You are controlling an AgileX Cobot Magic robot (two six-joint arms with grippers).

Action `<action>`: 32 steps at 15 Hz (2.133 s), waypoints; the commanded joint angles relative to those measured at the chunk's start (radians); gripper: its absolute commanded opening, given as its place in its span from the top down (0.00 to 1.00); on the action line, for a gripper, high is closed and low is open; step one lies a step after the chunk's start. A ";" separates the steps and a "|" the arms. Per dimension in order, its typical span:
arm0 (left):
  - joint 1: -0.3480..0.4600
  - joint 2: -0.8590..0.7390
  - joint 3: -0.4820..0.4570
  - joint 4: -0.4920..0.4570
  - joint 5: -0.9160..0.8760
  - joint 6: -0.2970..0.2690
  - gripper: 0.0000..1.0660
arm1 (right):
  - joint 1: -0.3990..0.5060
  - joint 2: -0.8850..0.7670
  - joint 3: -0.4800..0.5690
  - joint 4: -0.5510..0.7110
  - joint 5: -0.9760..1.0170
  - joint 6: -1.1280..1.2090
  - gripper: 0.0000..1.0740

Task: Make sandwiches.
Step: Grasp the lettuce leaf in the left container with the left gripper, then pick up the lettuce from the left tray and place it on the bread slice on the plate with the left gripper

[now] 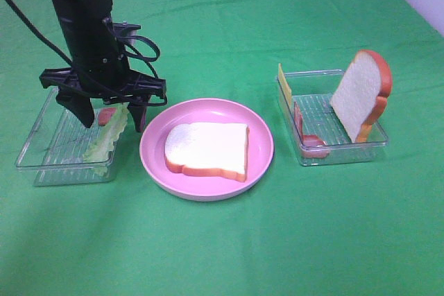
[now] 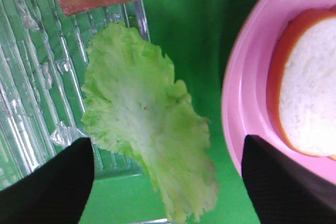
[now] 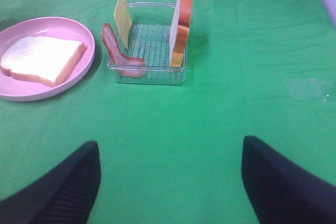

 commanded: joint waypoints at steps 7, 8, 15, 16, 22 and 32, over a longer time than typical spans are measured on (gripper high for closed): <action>-0.002 0.005 0.004 0.017 -0.003 -0.010 0.86 | -0.005 -0.016 0.001 0.000 -0.008 0.001 0.34; -0.002 0.005 0.004 0.017 -0.003 -0.010 0.90 | -0.005 -0.016 0.001 0.000 -0.008 0.001 0.34; -0.002 0.003 0.003 0.016 0.004 -0.009 1.00 | -0.005 -0.016 0.001 0.000 -0.008 0.001 0.34; -0.002 -0.002 -0.002 0.015 0.018 -0.006 1.00 | -0.005 -0.016 0.001 0.000 -0.008 0.001 0.34; -0.002 -0.124 -0.044 -0.100 0.017 0.063 1.00 | -0.005 -0.016 0.001 0.000 -0.008 0.001 0.34; -0.015 -0.064 -0.042 -0.900 -0.111 0.600 1.00 | -0.005 -0.016 0.001 0.000 -0.008 0.001 0.34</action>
